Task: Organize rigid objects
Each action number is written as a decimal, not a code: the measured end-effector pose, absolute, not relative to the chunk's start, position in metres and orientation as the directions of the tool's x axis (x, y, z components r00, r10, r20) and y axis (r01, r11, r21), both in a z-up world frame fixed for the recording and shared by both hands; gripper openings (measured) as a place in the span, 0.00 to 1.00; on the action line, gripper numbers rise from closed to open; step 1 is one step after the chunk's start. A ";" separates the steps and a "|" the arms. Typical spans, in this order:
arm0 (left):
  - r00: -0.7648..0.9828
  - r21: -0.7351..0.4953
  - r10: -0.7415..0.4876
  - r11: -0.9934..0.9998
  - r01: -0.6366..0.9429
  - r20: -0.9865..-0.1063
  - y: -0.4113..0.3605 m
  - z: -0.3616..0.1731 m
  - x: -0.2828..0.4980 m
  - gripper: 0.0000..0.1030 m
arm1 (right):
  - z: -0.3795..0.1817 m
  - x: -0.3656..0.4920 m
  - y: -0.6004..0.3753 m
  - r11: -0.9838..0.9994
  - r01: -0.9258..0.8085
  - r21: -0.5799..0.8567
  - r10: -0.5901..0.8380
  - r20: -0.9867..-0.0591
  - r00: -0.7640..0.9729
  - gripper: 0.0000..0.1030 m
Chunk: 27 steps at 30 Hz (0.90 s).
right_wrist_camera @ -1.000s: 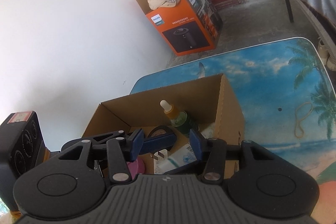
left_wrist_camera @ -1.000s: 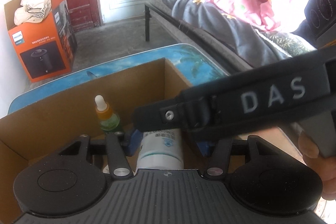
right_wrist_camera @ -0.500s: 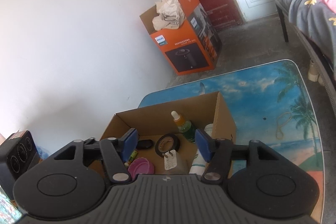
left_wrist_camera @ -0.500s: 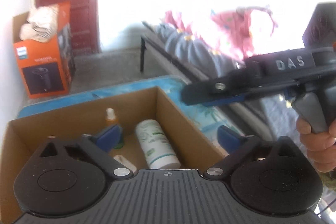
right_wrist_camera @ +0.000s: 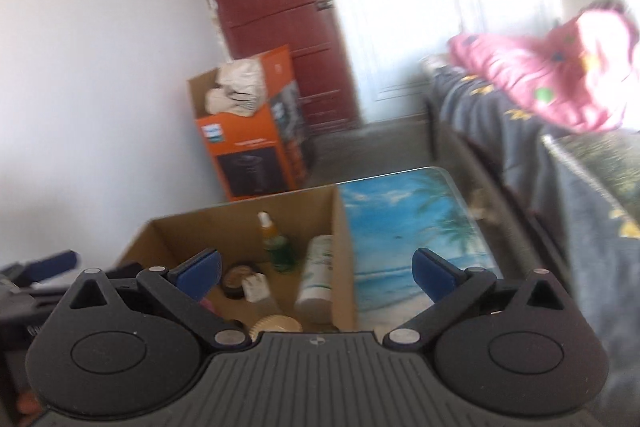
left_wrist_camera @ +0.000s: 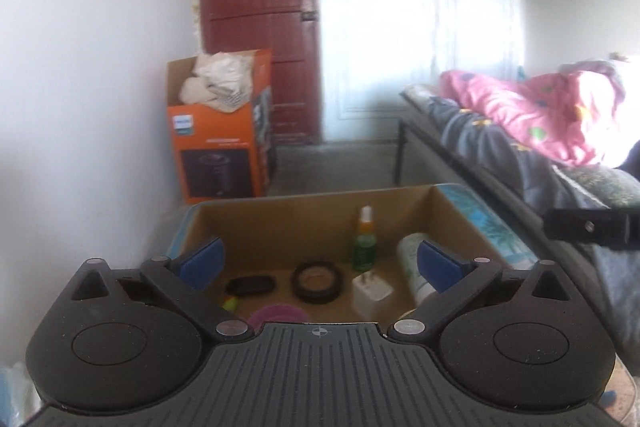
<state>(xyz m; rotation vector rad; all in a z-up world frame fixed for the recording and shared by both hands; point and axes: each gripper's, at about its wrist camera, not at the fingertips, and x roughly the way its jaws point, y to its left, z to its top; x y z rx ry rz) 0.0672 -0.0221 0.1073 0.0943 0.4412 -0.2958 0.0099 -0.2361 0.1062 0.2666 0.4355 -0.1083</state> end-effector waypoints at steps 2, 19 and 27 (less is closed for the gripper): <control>0.866 0.038 -0.223 0.963 0.268 -0.448 -0.017 0.105 0.067 1.00 | 0.105 0.005 -0.222 0.962 0.207 0.178 -0.110 -0.441 0.891 1.00; 0.724 -0.099 -0.249 0.965 0.243 -0.644 0.016 0.079 0.080 1.00 | 0.082 0.029 -0.159 0.982 0.177 0.058 -0.117 -0.548 0.828 1.00; 0.732 -0.058 -0.222 0.968 0.243 -0.644 0.021 0.080 0.078 1.00 | 0.076 0.034 -0.155 0.986 0.155 0.063 -0.090 -0.581 0.809 1.00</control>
